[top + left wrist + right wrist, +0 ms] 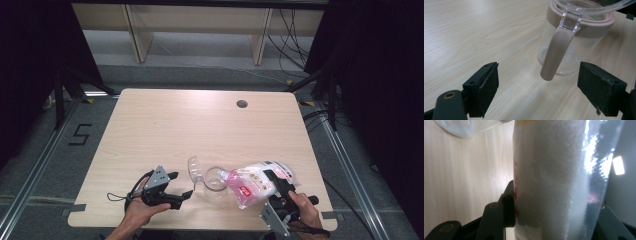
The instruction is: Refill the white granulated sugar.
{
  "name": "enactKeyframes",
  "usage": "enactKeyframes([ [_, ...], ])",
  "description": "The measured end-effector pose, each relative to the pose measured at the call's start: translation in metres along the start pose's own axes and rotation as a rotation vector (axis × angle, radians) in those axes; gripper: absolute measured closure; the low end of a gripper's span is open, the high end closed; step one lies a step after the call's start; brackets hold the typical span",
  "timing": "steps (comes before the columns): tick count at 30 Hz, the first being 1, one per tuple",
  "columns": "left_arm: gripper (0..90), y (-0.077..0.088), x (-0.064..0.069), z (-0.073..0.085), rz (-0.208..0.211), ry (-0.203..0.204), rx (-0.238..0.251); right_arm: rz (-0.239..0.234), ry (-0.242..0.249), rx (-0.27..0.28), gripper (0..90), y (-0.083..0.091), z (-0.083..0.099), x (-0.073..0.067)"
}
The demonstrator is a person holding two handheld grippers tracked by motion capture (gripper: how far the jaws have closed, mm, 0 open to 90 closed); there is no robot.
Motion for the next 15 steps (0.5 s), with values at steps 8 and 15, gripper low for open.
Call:
enactKeyframes([
  [8,16.8,0.0017,-0.0015,-0.001,0.004,0.004,0.006,0.001,0.082,-0.027,53.2,0.0006,0.0005,0.0029],
  [15,16.8,0.001,-0.0003,-0.0002,0.005,0.013,0.002,0.008,0.195,-0.015,53.4,-0.0014,-0.003,0.0095],
])
Point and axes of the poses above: each handheld gripper's, and its own axes: y roughly backward along the jaws, z roughly out of its underside, x roughly to its right, the point moved 3 cm from there along -y, roughly forward along the jaws, and after that the axes turned 15 degrees about x, right-handed, at the moved point
